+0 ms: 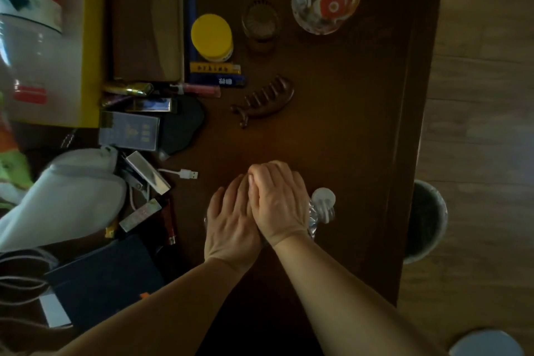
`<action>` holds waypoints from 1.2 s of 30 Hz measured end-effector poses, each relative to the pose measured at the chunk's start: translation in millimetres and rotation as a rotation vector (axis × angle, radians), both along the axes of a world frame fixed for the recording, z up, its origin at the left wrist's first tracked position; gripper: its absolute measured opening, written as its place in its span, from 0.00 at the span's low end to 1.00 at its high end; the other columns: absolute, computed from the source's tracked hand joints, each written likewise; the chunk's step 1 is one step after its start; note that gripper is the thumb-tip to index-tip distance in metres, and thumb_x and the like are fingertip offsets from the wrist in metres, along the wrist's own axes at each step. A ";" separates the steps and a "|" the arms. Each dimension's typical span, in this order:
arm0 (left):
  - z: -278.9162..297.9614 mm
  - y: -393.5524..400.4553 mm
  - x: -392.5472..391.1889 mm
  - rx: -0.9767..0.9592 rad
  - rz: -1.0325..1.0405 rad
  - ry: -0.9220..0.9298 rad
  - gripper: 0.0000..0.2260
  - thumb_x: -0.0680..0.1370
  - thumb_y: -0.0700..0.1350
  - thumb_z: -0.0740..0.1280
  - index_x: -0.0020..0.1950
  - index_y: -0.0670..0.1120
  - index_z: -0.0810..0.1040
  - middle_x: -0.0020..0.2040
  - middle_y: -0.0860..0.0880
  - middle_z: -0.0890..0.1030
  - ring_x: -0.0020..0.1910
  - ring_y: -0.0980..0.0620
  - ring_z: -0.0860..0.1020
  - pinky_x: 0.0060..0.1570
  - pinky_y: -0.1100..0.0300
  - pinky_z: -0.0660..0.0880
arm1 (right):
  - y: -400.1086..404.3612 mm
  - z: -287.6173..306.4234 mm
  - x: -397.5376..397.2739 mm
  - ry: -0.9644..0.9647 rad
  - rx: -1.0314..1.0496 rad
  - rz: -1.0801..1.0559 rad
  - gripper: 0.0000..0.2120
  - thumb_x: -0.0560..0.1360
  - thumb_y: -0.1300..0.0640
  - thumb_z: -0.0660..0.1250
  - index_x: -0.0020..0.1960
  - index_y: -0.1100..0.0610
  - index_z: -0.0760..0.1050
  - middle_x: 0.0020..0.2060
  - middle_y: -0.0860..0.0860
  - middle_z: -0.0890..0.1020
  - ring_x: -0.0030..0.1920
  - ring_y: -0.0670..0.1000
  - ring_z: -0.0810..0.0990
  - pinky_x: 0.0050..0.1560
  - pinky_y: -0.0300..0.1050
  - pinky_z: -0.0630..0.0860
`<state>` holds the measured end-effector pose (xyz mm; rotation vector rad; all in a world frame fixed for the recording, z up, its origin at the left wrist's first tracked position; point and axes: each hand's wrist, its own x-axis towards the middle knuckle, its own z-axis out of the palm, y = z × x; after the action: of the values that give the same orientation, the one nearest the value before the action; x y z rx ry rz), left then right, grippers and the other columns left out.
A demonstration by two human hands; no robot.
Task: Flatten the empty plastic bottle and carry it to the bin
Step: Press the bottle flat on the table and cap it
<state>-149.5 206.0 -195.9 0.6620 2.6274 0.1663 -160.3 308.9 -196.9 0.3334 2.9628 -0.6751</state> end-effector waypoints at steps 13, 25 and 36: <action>11.4 -19.8 -39.9 0.139 0.308 -0.084 0.17 0.75 0.46 0.54 0.56 0.45 0.79 0.48 0.44 0.83 0.48 0.42 0.80 0.44 0.49 0.77 | -1.5 11.2 -4.5 -0.120 0.013 -0.049 0.11 0.79 0.55 0.57 0.53 0.56 0.76 0.43 0.52 0.81 0.43 0.54 0.78 0.41 0.49 0.76; 7.7 -11.0 -37.5 0.053 0.245 -0.192 0.09 0.70 0.38 0.71 0.49 0.41 0.78 0.41 0.43 0.82 0.41 0.42 0.81 0.29 0.52 0.75 | -27.3 16.5 -12.3 -0.276 0.046 0.049 0.13 0.74 0.61 0.63 0.58 0.54 0.75 0.53 0.54 0.78 0.52 0.55 0.77 0.51 0.50 0.76; -6.5 -6.7 -36.1 0.228 0.438 -0.176 0.09 0.70 0.40 0.69 0.49 0.45 0.78 0.43 0.48 0.83 0.42 0.51 0.82 0.40 0.65 0.72 | -28.9 -33.6 -2.7 -0.100 0.063 0.040 0.19 0.67 0.48 0.73 0.54 0.49 0.70 0.43 0.46 0.81 0.42 0.48 0.77 0.41 0.44 0.76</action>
<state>-185.6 199.2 -202.4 0.1197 2.5628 0.6303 -163.0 280.0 -230.6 0.3025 2.8915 -0.5443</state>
